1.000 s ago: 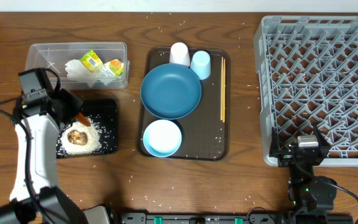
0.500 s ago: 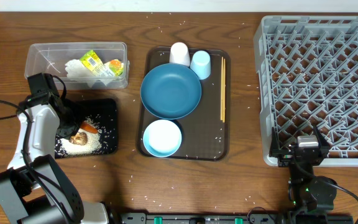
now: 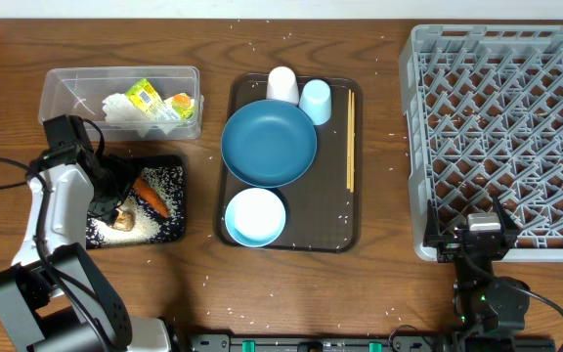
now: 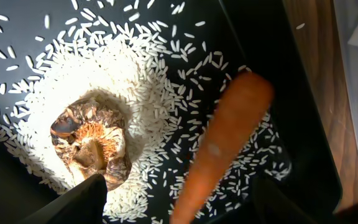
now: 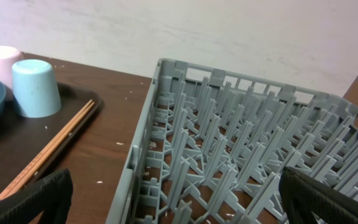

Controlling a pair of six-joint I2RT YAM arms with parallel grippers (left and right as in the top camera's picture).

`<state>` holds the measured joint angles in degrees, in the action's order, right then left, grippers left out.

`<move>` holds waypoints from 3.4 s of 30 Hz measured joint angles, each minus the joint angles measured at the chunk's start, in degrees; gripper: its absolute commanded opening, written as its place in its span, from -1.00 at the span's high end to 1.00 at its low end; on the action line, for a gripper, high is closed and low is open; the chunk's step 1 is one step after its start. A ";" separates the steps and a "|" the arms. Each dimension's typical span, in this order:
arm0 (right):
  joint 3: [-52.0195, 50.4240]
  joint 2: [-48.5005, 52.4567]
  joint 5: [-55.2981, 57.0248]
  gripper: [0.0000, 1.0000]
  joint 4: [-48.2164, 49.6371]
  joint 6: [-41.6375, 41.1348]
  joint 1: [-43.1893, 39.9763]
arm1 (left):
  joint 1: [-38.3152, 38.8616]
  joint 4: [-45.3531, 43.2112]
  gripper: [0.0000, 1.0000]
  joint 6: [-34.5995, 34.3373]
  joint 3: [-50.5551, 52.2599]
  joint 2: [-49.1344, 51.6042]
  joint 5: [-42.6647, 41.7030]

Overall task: Sort waste into correct bins and load items into the dishwasher rack
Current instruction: 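Lower the carrot onto the black tray, release, and raise the left gripper, then move the right gripper over the chopsticks on the brown tray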

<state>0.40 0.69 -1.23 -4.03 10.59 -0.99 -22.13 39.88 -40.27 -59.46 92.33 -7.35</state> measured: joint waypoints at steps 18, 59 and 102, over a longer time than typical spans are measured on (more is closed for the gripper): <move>0.00 0.00 0.00 -0.98 0.00 0.00 0.00 | 0.00 2.40 -0.50 11.04 0.00 -4.98 -17.92; -0.02 0.00 -2.03 -0.98 2.84 -1.33 0.00 | -11.19 12.90 -0.96 4.24 0.00 -25.07 -2.91; 56.43 43.89 -37.27 -0.98 -13.88 -41.13 1.44 | -11.21 13.03 -0.95 4.22 0.02 -25.07 -2.73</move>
<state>56.84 44.58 -38.50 -17.91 -30.55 0.45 -33.34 52.90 -36.05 -59.44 67.26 -10.09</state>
